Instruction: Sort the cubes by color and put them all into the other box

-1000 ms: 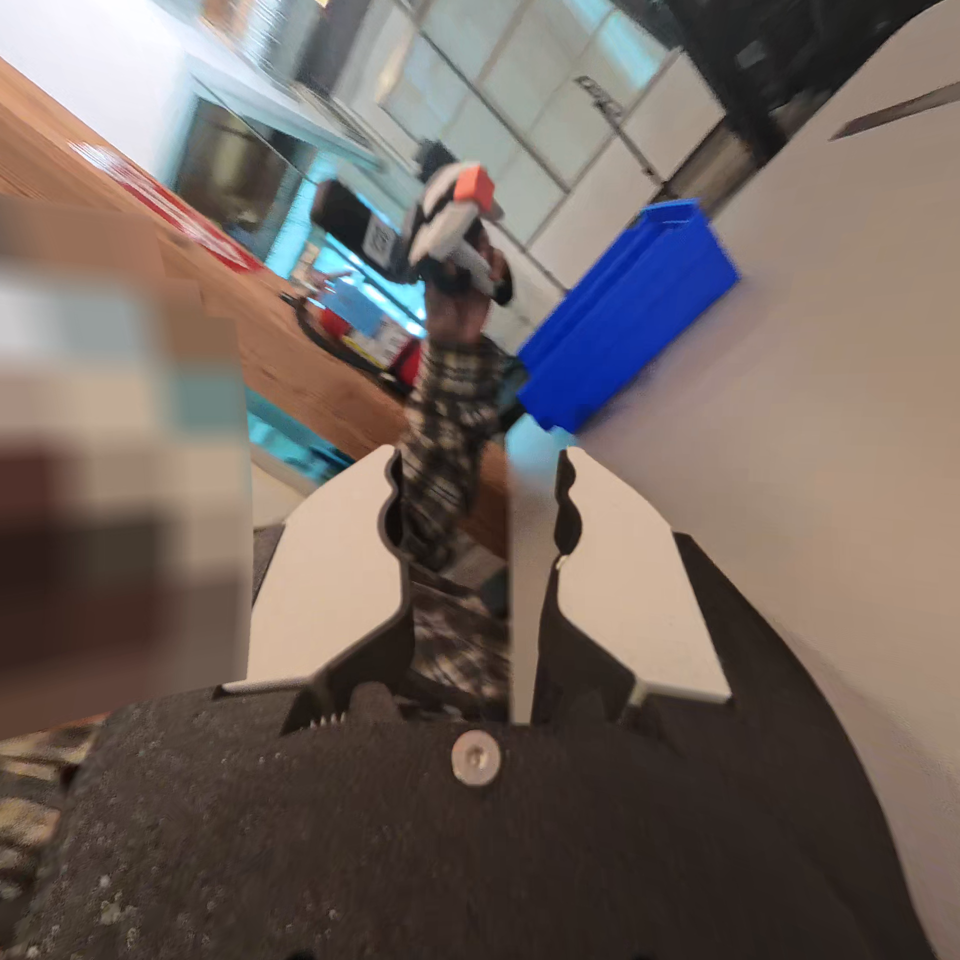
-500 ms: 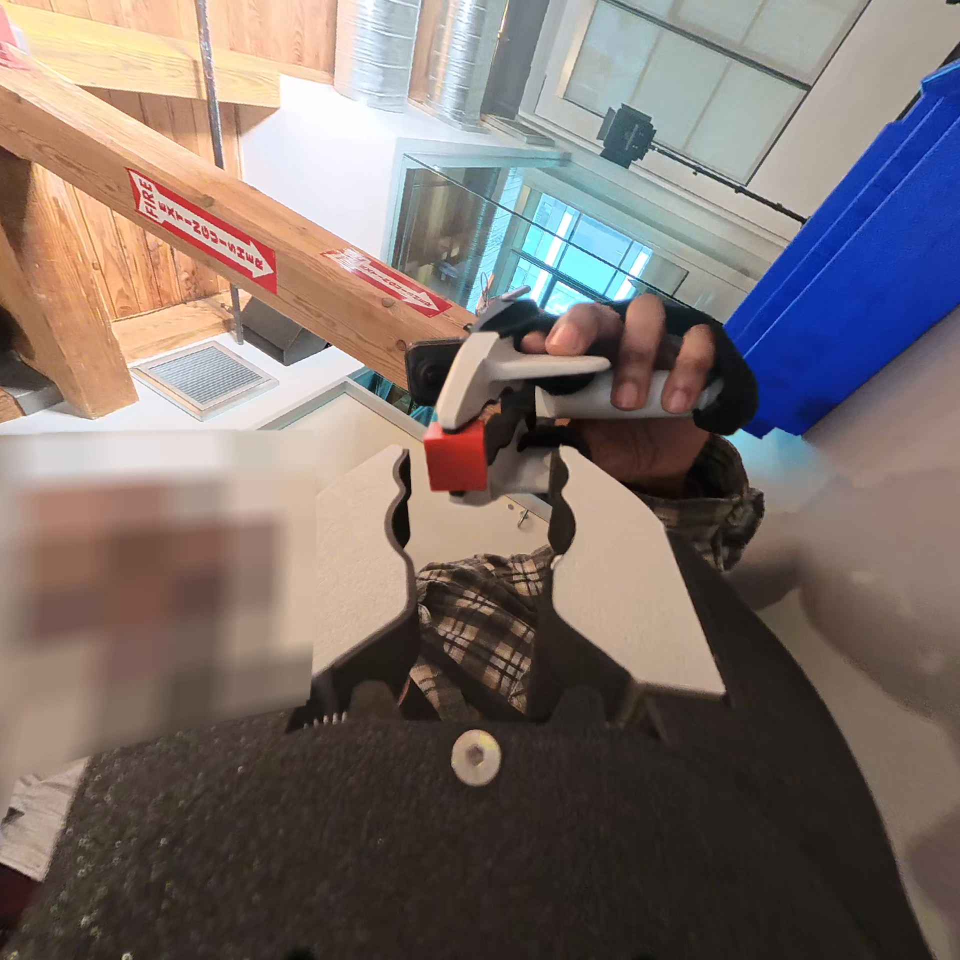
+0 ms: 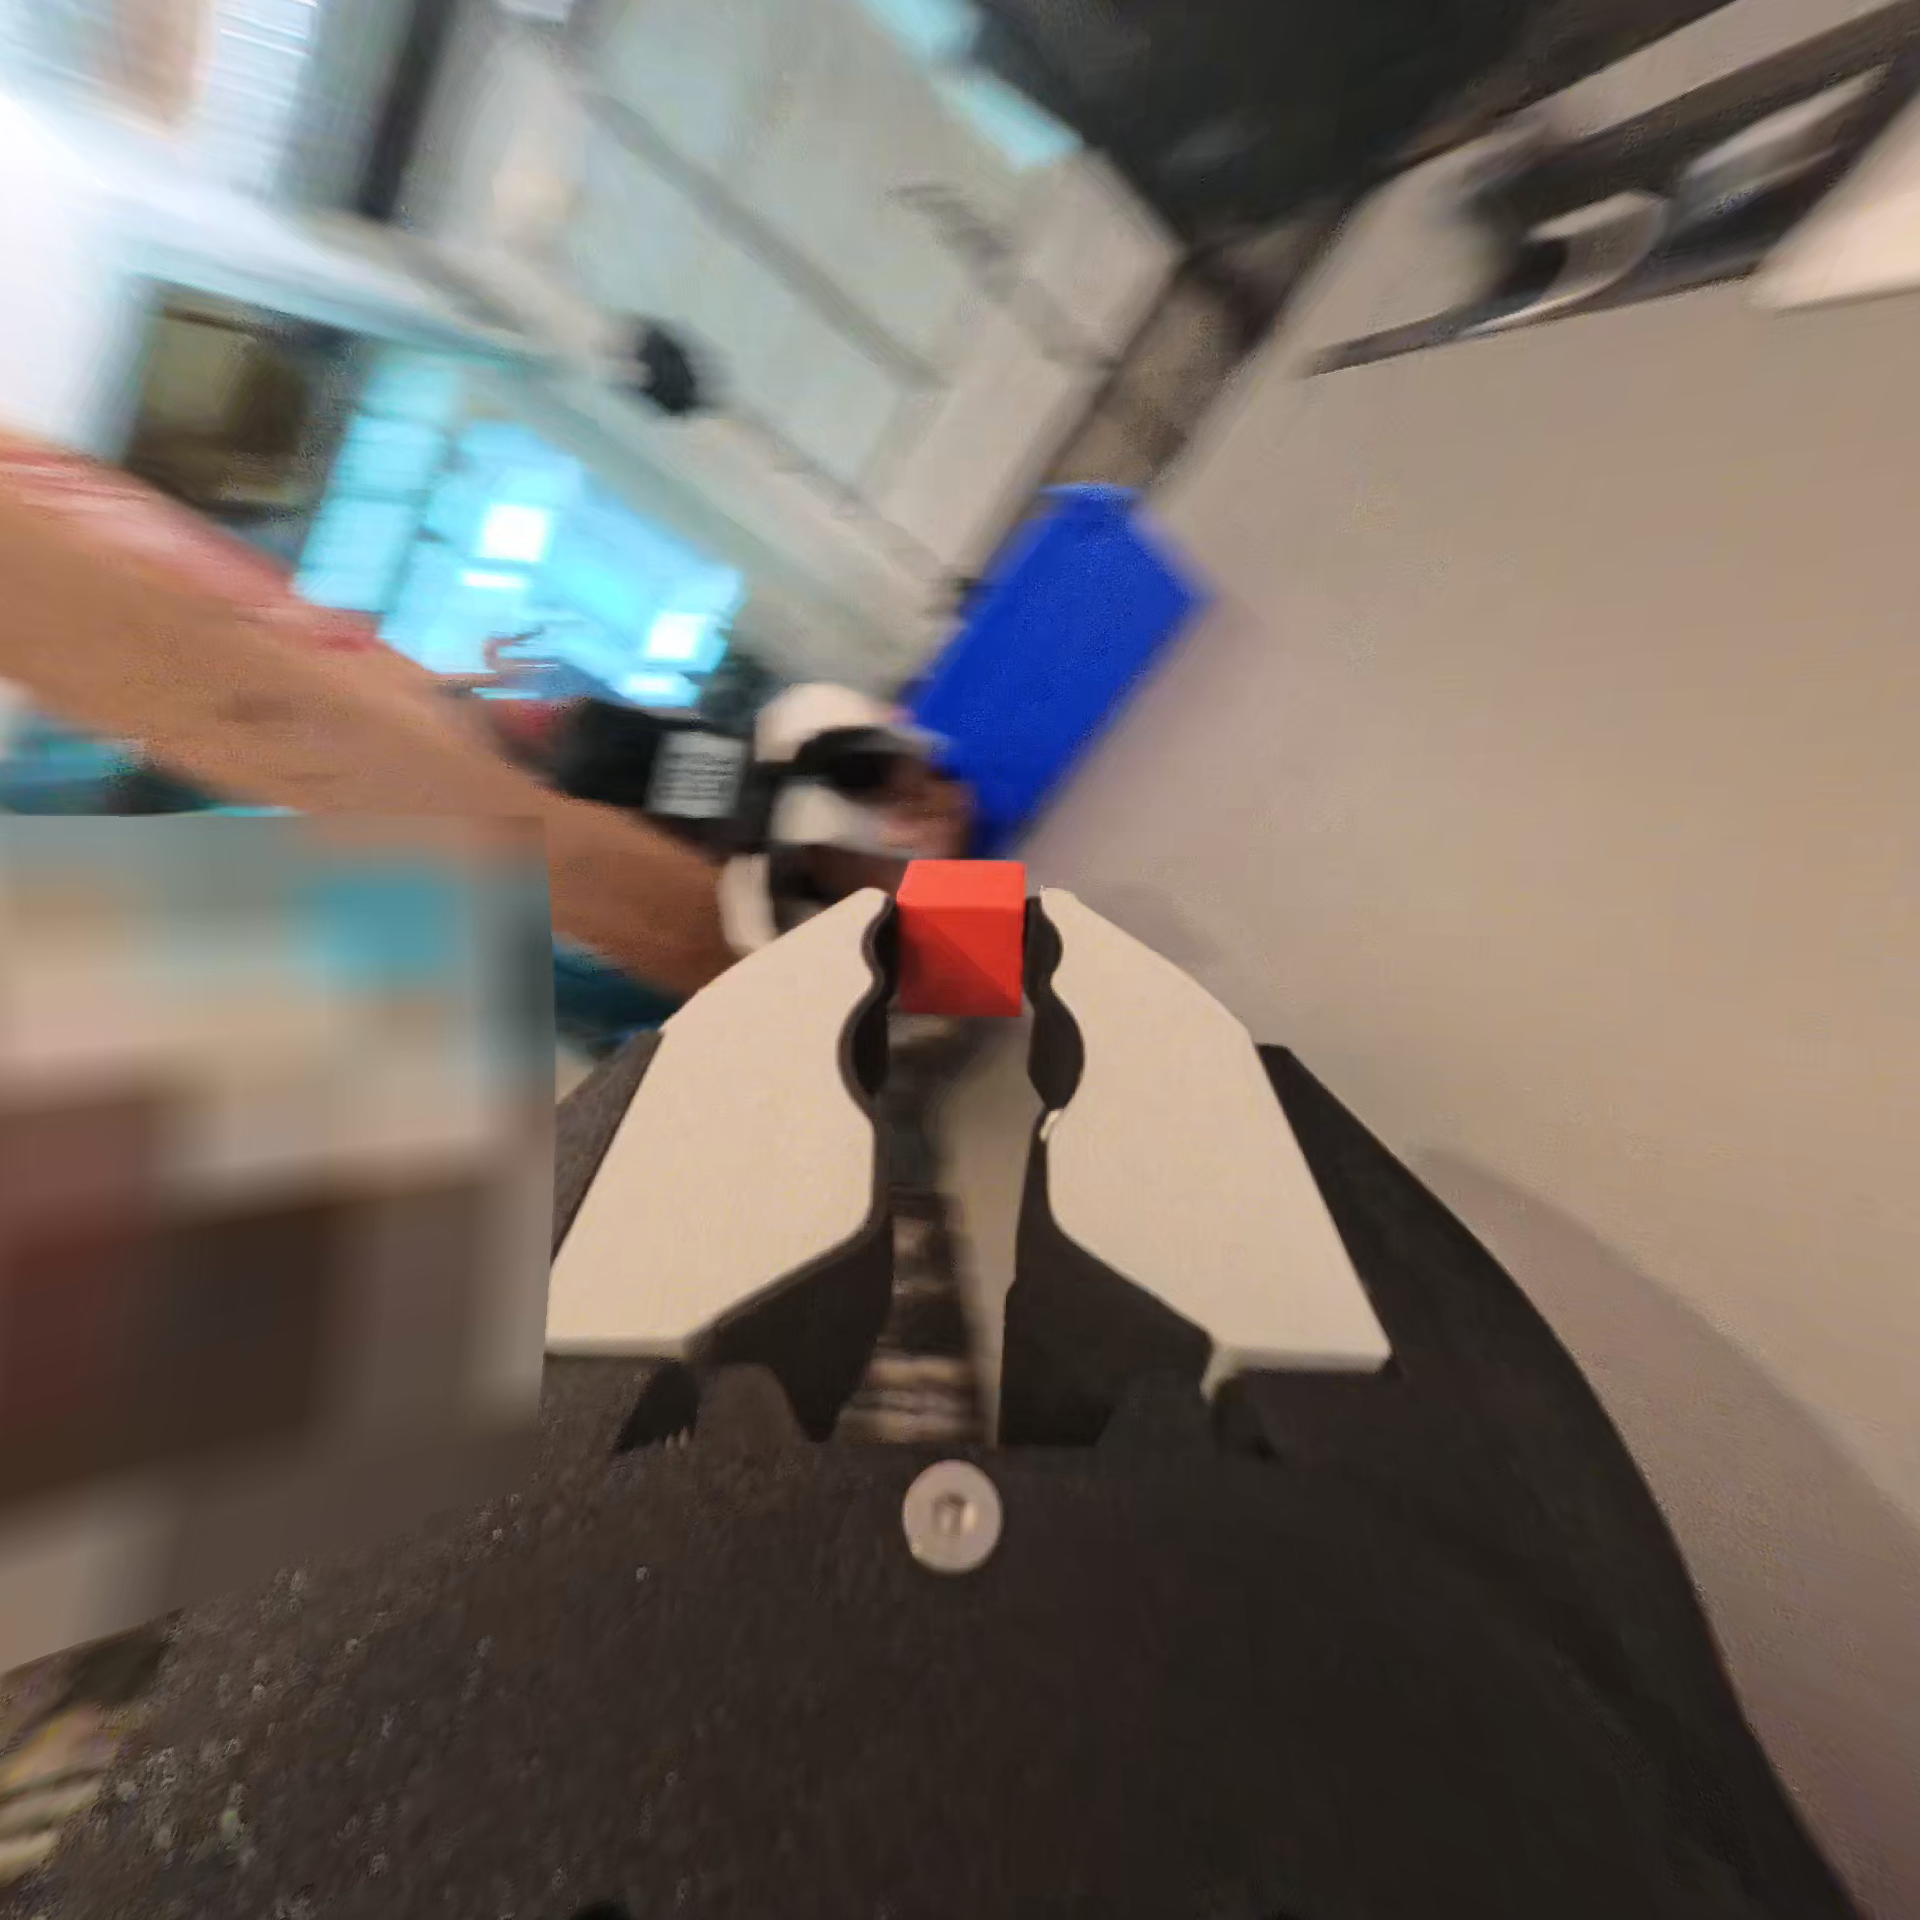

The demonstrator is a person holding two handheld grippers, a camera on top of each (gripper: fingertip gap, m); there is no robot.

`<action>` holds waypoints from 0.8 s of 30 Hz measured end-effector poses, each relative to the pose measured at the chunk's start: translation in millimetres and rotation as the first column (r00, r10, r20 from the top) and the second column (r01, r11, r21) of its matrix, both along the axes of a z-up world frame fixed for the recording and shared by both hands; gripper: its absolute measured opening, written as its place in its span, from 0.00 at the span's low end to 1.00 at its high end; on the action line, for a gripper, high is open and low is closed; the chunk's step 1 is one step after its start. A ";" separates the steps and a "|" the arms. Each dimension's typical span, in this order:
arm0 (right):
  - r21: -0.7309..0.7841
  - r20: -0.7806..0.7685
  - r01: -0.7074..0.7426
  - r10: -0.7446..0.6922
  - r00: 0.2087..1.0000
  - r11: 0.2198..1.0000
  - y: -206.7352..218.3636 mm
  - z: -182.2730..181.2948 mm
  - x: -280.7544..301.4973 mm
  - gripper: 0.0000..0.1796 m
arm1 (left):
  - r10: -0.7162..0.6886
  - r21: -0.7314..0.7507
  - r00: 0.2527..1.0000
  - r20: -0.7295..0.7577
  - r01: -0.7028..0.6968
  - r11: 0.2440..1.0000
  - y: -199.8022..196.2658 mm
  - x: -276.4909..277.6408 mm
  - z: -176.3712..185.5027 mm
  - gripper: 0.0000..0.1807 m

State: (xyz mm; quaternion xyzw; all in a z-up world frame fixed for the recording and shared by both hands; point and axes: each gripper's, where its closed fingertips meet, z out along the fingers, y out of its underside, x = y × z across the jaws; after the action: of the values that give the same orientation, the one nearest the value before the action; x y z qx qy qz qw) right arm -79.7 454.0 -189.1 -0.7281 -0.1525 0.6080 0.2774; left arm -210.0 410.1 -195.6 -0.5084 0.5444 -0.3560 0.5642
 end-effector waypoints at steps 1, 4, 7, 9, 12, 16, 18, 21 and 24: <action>0.042 0.159 0.108 -0.113 0.981 0.993 12.8 -10.2 40.3 0.12 | 0.012 -0.009 1.000 -0.009 -0.012 1.000 -1.8 -5.9 -3.7 0.47; 0.126 0.581 0.350 -0.355 0.732 0.928 33.8 -50.8 171.7 0.12 | 0.027 -0.046 0.999 -0.037 -0.029 0.999 -7.4 -20.2 -15.1 0.47; 0.093 0.762 0.455 -0.357 0.541 0.886 28.4 -96.9 253.4 0.13 | 0.033 -0.079 0.997 -0.068 -0.039 0.996 -9.3 -27.4 -25.8 0.45; 0.031 0.801 0.473 -0.305 0.515 0.880 21.2 -127.5 272.0 0.13 | 0.049 -0.090 0.995 -0.087 -0.057 0.994 -7.3 -31.5 -30.9 0.44; 0.040 0.871 0.479 -0.266 0.414 0.877 17.8 -160.6 295.9 0.17 | 0.066 -0.120 0.992 -0.105 -0.078 0.990 -4.6 -40.6 -34.1 0.44; 0.079 0.793 0.493 -0.354 0.496 0.867 27.8 -141.3 291.1 0.23 | 0.141 -0.115 0.978 -0.152 -0.160 0.980 3.4 -73.6 -29.5 0.44; 0.144 0.750 0.472 -0.407 0.521 0.870 31.3 -110.7 280.1 0.25 | 0.222 -0.088 0.957 -0.185 -0.241 0.967 13.8 -104.1 -22.1 0.44; 0.263 0.655 0.393 -0.462 0.598 0.881 27.2 -55.2 239.2 0.27 | 0.382 -0.043 0.891 -0.245 -0.404 0.914 35.8 -169.7 -7.2 0.43; 0.389 0.568 0.276 -0.465 0.679 0.879 9.7 -13.5 182.9 0.29 | 0.527 -0.006 0.795 -0.301 -0.554 0.832 56.8 -248.2 10.3 0.43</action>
State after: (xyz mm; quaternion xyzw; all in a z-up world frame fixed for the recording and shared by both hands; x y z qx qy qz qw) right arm 103.2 463.7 -202.6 -0.8622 -0.1681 0.2224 0.4229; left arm -458.2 466.9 -185.3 -0.7148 0.4348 -0.1276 0.5326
